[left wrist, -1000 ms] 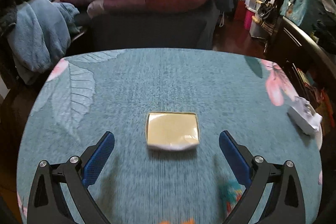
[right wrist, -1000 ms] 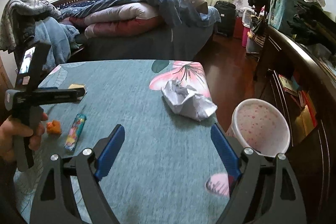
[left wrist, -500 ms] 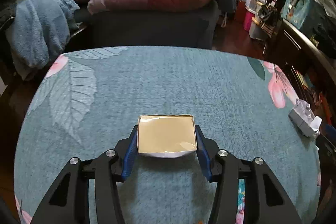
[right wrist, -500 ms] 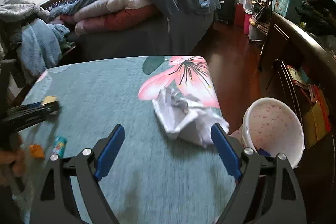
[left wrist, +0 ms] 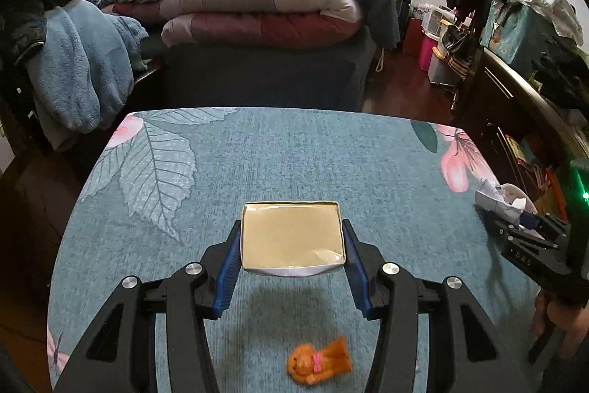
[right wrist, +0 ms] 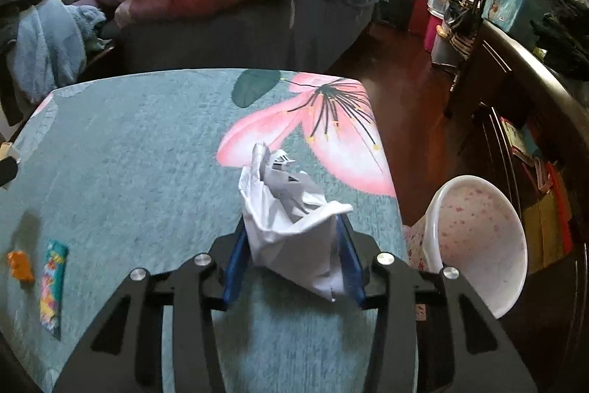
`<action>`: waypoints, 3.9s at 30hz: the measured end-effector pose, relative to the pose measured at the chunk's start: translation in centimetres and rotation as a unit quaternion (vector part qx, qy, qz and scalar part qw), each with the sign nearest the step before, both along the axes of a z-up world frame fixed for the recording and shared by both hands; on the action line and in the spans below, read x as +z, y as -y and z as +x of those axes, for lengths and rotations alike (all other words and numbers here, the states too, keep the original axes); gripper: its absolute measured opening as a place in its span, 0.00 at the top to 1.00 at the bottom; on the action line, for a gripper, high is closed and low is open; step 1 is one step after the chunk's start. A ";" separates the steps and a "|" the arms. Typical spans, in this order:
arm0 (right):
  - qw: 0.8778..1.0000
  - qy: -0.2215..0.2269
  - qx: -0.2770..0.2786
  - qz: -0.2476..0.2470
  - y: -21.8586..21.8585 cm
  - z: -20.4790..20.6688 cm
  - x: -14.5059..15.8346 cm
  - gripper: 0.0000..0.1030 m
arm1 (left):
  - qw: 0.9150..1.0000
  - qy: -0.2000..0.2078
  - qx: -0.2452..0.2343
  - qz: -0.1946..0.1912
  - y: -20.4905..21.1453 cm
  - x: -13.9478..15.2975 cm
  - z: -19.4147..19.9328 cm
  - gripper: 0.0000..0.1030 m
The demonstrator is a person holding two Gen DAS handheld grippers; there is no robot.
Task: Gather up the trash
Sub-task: 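Grasp the gold square packet with the left tool while the right tool grasps crumpled white paper, then carry the gold packet and white paper over the wastebasket and open both tools, then move back over the table and grasp the orange bear toy with the left tool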
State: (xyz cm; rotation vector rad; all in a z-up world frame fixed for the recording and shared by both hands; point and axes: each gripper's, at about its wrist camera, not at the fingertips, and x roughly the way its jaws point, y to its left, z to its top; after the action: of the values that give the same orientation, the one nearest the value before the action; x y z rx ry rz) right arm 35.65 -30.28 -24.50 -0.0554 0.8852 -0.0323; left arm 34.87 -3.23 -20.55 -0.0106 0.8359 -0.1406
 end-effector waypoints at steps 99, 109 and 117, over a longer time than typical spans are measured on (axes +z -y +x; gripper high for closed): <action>0.960 0.095 -0.222 0.140 22.7 -15.7 -1.3 0.29 | 0.969 0.121 -0.214 0.025 31.3 4.6 -6.2 0.09; 0.979 0.103 -0.126 0.122 11.9 -19.0 3.6 0.17 | 0.983 0.112 -0.145 0.031 20.8 5.6 -10.1 0.05; 0.989 0.088 -0.040 0.109 3.6 -19.7 4.8 0.17 | 0.997 0.068 -0.036 0.031 9.5 2.8 -10.9 0.04</action>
State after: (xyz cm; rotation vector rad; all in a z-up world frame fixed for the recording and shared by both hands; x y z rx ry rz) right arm 15.91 -33.87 -19.69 0.1859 0.7103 -0.0148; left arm 23.95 -12.70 -17.70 0.0866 0.7041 -0.1809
